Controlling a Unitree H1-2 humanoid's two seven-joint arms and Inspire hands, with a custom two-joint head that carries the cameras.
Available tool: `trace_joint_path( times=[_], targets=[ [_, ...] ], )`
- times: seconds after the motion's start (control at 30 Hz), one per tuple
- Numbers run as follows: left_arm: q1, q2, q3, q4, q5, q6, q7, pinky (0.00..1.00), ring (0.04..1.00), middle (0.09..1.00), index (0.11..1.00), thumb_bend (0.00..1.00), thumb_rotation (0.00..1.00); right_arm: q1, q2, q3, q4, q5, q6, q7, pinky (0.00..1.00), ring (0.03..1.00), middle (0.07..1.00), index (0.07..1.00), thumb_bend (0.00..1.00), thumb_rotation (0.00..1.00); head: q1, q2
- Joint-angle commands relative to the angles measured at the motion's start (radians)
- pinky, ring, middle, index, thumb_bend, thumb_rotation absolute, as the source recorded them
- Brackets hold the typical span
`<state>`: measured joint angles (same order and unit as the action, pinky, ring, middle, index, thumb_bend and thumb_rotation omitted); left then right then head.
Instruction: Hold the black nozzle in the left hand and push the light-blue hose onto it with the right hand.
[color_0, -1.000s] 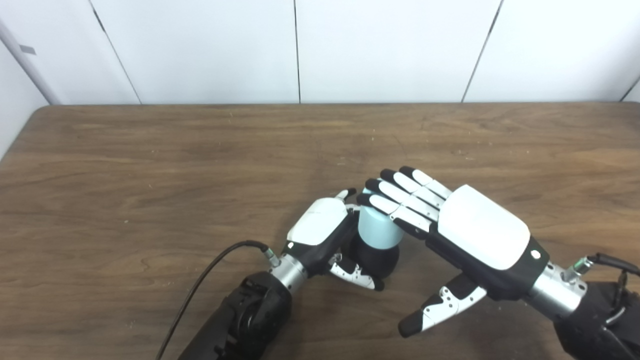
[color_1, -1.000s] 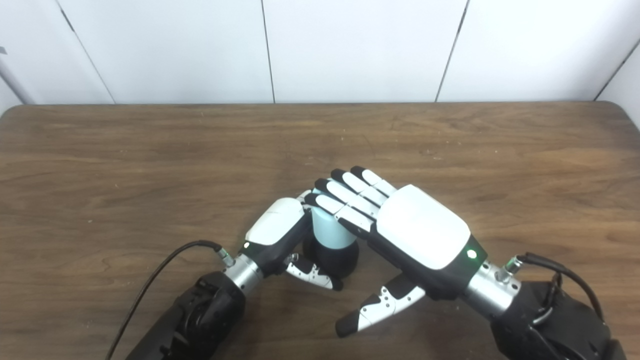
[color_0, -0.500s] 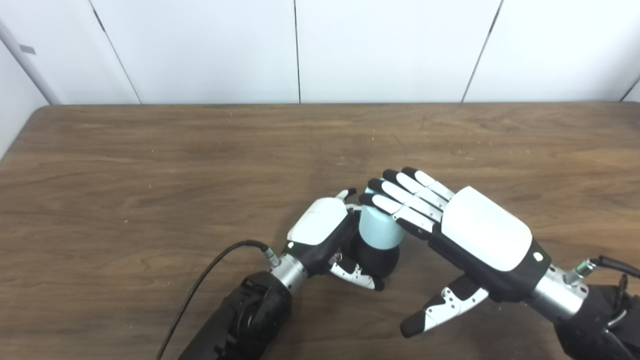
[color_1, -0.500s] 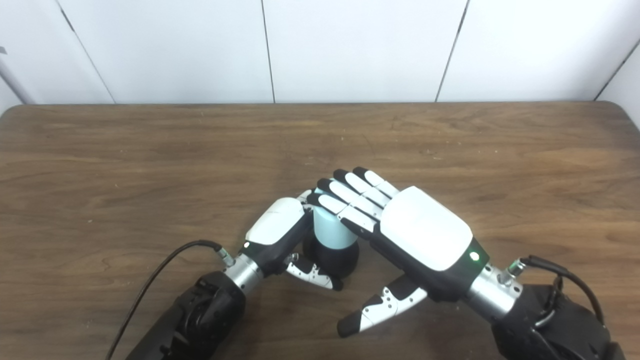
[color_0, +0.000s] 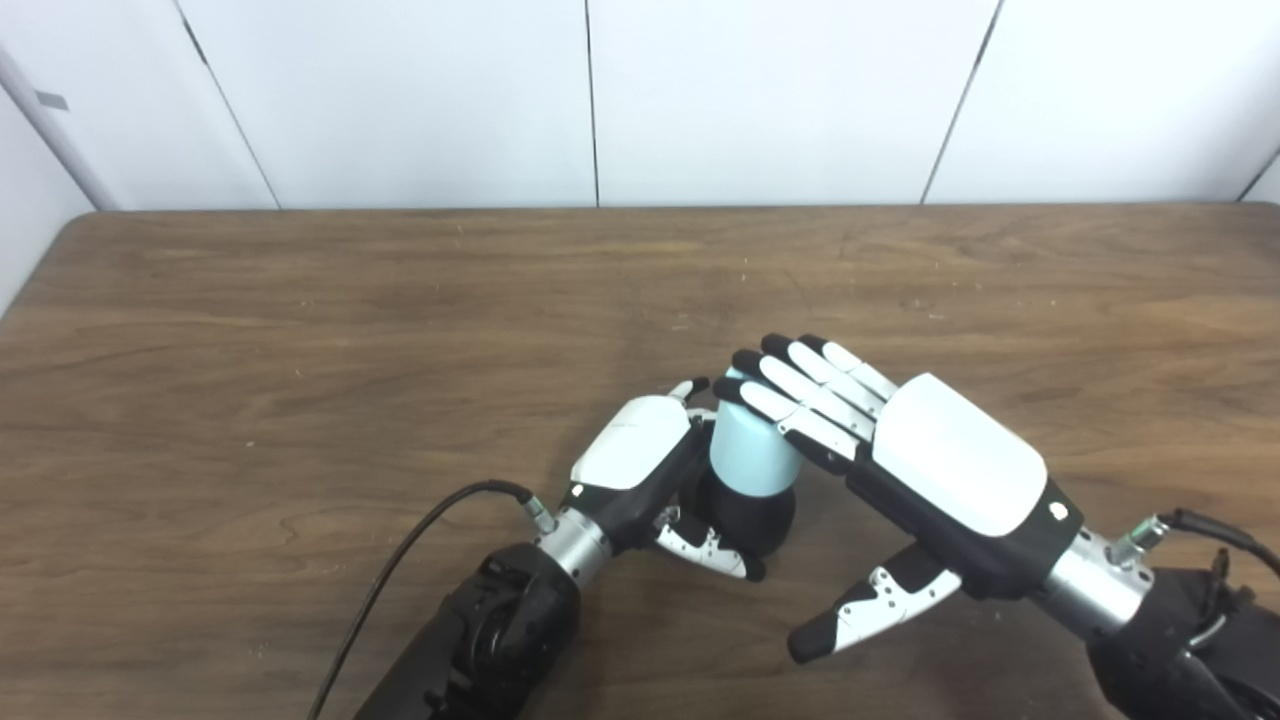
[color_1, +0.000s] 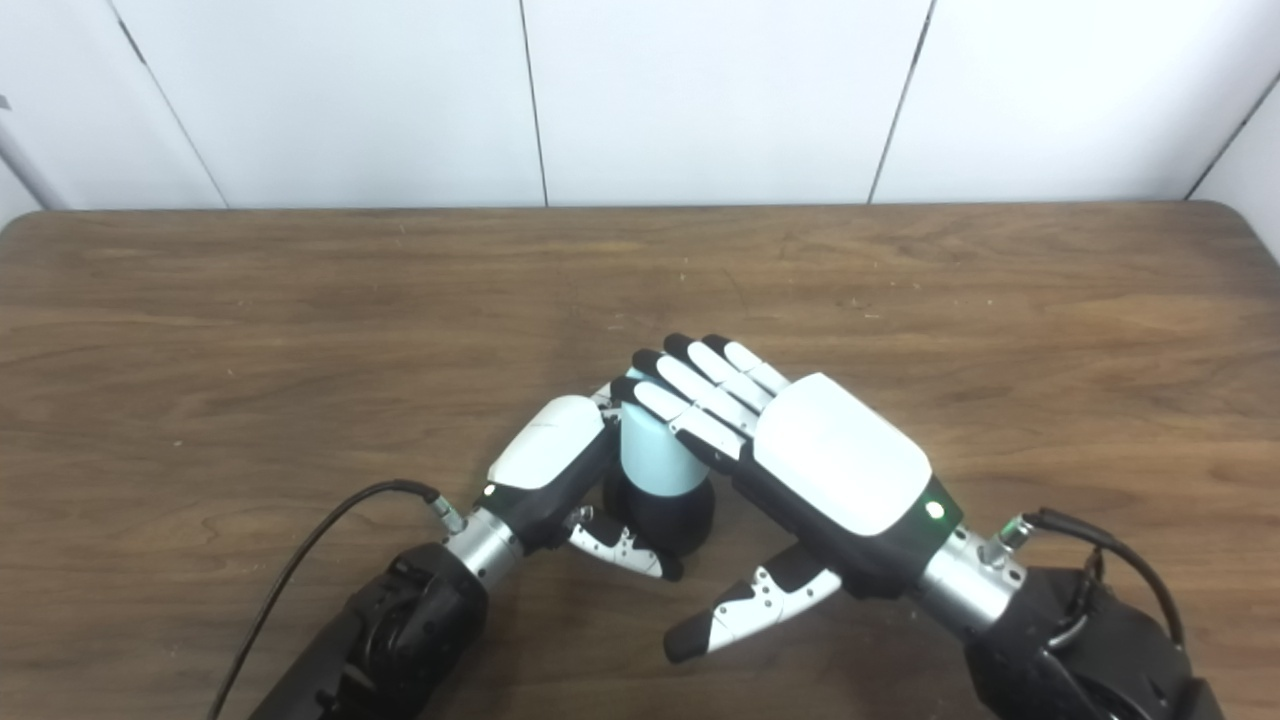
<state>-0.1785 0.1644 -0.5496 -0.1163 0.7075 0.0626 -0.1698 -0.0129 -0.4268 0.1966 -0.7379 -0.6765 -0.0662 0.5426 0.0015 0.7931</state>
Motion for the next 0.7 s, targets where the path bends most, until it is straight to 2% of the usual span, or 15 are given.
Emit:
trace_joint_path(
  times=[0.0,0.67],
  targets=[
    [0.037,0.030,-0.022,0.027,0.005,0.028,-0.084,1.00,0.669,0.461,0.492,0.52,0.00,0.028,-0.015,0.024,0.039,-0.007,0.025,0.056,1.00,1.000,1.000,0.964,0.63,1.00,-0.001,0.000],
    [0.035,0.035,-0.023,0.029,0.001,0.026,-0.090,1.00,0.670,0.469,0.491,0.52,0.00,0.013,-0.017,0.031,0.028,-0.021,0.036,0.060,1.00,1.000,1.000,0.964,0.64,1.00,-0.003,0.004]
  ],
)
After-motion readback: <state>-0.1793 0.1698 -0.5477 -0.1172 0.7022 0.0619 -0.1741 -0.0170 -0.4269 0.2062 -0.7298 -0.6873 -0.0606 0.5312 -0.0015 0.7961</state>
